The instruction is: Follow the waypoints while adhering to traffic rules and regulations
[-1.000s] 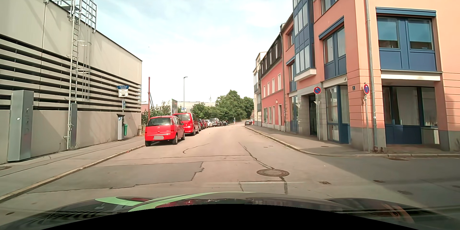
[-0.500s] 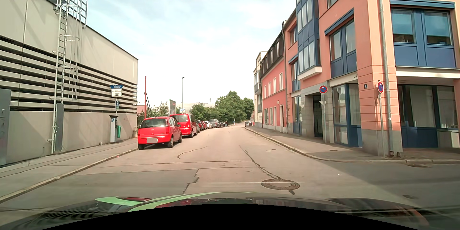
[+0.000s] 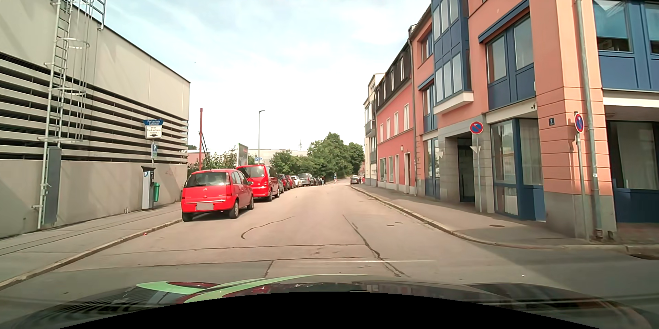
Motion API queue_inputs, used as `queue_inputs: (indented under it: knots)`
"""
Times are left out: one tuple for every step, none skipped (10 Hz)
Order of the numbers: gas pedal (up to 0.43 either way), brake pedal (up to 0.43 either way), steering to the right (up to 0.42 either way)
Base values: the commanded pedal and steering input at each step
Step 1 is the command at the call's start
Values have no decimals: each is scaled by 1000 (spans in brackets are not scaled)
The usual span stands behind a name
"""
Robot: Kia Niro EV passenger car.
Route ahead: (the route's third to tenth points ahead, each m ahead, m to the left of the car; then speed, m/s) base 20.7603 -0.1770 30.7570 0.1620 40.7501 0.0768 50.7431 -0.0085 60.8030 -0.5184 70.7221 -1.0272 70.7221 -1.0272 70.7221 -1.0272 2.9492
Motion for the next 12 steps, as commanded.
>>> queue_inputs:
  knots:
    - [398, 0, 0]
    - [398, 0, -2]
    - [398, 0, -4]
    - [398, 0, -4]
    - [398, 0, -4]
    - [398, 0, -4]
    - [398, 0, -4]
    - [398, 0, -4]
    - [398, 0, -4]
    - [398, 0, -4]
    - [398, 0, -4]
    - [398, 0, -4]
